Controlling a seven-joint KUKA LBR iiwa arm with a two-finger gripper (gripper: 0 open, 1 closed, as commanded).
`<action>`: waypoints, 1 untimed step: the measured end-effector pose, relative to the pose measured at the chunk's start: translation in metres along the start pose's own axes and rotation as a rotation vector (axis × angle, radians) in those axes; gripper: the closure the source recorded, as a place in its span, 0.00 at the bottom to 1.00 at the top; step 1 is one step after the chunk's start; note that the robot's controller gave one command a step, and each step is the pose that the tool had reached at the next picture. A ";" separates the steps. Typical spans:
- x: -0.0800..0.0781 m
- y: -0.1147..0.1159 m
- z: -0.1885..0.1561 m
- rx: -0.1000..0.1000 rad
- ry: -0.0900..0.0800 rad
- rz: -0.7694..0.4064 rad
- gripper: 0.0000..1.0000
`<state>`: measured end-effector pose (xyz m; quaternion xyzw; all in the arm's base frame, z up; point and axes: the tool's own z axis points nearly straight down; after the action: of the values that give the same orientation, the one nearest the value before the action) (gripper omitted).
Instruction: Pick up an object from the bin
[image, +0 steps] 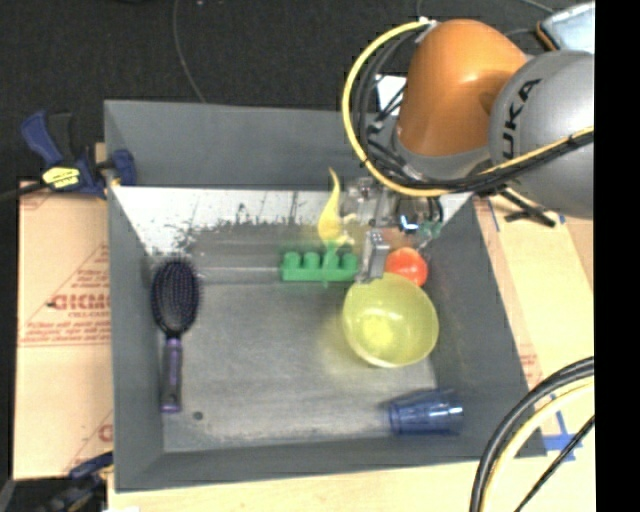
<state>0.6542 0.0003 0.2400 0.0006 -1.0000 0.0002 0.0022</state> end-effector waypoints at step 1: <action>-0.001 0.000 -0.006 0.000 -0.009 0.000 0.00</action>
Offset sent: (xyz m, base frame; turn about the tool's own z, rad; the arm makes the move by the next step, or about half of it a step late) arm -0.0268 -0.0496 -0.1700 -1.0382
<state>0.6555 0.0003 0.2456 0.0006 -1.0000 0.0002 -0.0022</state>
